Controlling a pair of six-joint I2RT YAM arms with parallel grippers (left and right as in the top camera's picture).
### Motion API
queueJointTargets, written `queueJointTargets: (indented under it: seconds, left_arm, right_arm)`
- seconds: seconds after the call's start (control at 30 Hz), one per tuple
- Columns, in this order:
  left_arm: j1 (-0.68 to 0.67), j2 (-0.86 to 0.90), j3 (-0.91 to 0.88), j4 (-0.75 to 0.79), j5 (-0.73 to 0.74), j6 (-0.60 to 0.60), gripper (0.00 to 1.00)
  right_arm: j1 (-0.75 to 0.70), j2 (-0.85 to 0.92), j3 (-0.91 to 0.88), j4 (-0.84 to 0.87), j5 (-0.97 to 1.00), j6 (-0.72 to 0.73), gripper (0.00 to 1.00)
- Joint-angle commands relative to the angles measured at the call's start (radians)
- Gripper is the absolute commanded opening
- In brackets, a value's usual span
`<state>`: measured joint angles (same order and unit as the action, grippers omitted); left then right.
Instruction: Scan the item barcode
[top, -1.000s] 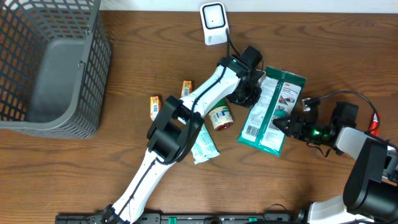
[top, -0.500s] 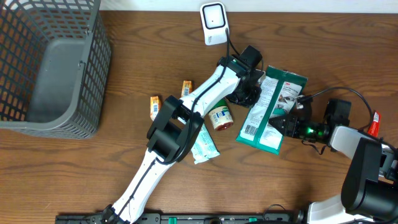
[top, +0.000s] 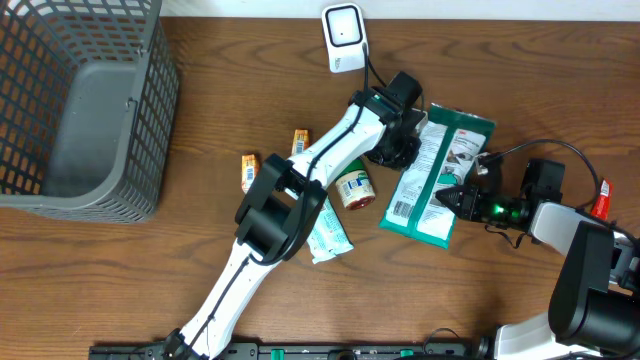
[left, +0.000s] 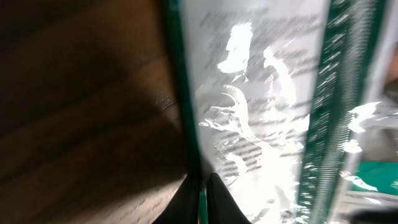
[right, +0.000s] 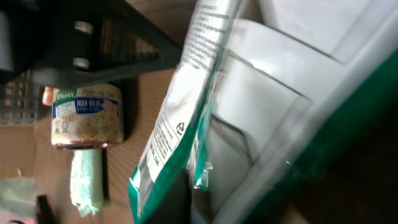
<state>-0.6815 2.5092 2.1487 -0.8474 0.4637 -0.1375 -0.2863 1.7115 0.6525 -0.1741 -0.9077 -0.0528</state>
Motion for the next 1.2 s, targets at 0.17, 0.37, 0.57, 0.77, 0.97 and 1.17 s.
queueJointTargets:
  seconds: [0.17,0.37,0.57,0.77,0.97,1.17]
  left_arm:
    - [0.058,-0.295,0.010,-0.019,-0.013,-0.006,0.10]
    - [0.125,-0.506,0.010,-0.126,-0.013,-0.006,0.11]
    - [0.207,-0.724,0.010,-0.260,-0.077,-0.007,0.15]
    - [0.315,-0.881,0.010,-0.359,-0.266,-0.068,0.21]
    - [0.457,-0.945,0.010,-0.401,-0.300,-0.086,0.29]
    - [0.558,-0.943,0.010,-0.417,-0.300,-0.085,0.59]
  right_arm:
    - [-0.020,0.009,-0.006,-0.015,-0.013,-0.020,0.01]
    - [-0.045,-0.059,0.004,-0.095,-0.013,-0.106,0.01]
    - [-0.046,-0.259,0.004,-0.111,-0.014,-0.109,0.01]
    - [-0.012,-0.486,0.013,-0.127,-0.048,-0.106,0.01]
    - [0.077,-0.625,0.164,-0.340,0.020,-0.182,0.01]
    - [0.205,-0.615,0.426,-0.672,0.111,-0.399,0.01]
